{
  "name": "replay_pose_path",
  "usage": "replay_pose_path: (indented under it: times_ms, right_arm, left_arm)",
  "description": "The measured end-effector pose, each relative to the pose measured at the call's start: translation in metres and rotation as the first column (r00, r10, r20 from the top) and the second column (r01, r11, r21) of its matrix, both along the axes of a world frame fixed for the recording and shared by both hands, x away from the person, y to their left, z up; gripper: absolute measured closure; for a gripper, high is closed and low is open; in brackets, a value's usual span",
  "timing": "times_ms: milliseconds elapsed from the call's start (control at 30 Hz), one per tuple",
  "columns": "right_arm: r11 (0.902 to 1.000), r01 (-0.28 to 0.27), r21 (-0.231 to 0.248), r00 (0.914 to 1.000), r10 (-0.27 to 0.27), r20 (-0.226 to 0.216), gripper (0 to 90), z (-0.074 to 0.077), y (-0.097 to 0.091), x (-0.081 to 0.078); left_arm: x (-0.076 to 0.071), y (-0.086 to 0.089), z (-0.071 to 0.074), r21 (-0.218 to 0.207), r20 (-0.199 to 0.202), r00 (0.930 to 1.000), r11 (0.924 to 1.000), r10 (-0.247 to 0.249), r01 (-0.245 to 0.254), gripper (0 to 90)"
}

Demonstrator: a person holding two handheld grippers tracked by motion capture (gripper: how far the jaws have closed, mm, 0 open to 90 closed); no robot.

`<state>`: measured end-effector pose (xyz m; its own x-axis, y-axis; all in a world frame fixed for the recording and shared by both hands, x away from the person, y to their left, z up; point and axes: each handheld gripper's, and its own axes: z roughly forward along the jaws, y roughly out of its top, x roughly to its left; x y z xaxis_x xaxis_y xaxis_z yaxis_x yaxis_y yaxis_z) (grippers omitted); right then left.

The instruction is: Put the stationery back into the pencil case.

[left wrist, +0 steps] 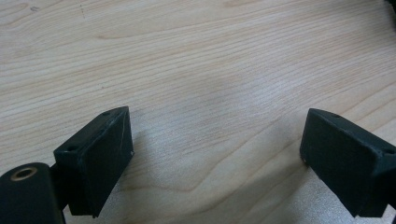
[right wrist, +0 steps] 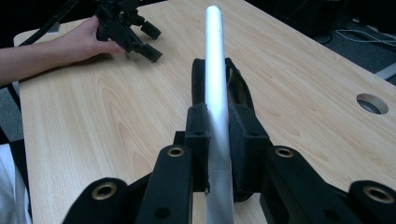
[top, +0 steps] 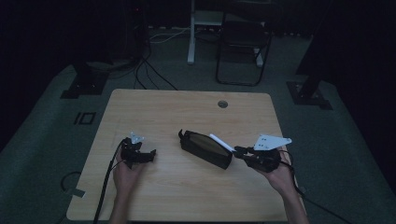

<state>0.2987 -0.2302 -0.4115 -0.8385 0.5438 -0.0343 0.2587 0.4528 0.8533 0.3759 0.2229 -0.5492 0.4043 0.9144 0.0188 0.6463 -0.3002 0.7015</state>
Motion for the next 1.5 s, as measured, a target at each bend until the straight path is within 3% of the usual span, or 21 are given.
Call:
replay_pose_path:
  times_ms: [567,1500]
  right_arm:
    - [0.9999,0.011,-0.009,0.9999,-0.010,0.011,78.9,0.009,0.001,0.009]
    - [0.9990,0.029,-0.033,0.9993,-0.028,0.026,78.9,0.009,0.018,0.029]
  left_arm:
    - [0.000,0.000,0.000,-0.001,0.000,1.0000,1.0000,0.000,0.000,9.8]
    - [0.000,0.000,0.000,0.000,-0.001,1.0000,1.0000,0.002,-0.002,9.8]
